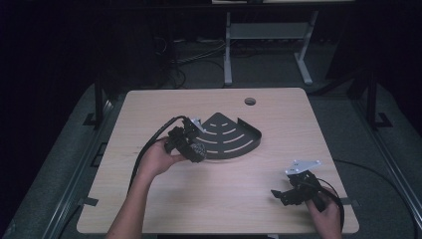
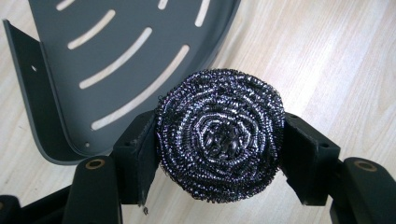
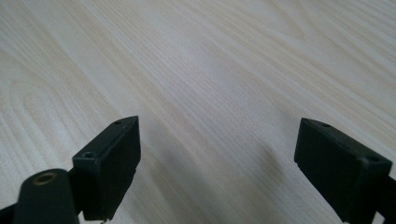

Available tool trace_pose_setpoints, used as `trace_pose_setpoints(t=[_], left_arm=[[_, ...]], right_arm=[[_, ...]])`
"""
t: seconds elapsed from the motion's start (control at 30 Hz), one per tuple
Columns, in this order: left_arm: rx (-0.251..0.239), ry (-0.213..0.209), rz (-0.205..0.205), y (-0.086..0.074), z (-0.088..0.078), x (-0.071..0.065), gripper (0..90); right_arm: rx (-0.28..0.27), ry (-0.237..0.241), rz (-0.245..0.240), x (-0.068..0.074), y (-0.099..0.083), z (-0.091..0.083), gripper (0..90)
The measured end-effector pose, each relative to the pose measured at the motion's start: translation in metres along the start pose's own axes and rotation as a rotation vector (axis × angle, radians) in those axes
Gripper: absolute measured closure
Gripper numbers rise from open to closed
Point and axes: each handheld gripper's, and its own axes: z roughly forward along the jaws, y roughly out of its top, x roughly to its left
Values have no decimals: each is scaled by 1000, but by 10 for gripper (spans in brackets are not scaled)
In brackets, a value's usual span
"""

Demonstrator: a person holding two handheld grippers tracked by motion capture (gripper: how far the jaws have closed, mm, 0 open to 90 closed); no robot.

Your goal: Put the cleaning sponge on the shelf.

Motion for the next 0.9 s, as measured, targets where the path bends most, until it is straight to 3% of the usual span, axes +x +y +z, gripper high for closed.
trace_pose_setpoints(t=[0.23, 0.63, 0.9], left_arm=[[8, 4, 7, 7, -2, 3, 340], [-21, -7, -6, 17, -7, 12, 340], [-16, -5, 10, 33, -8, 13, 340]], right_arm=[[12, 6, -6, 1, 0, 2, 141], [11, 7, -5, 0, 0, 2, 141], [9, 8, -6, 0, 0, 1, 141]])
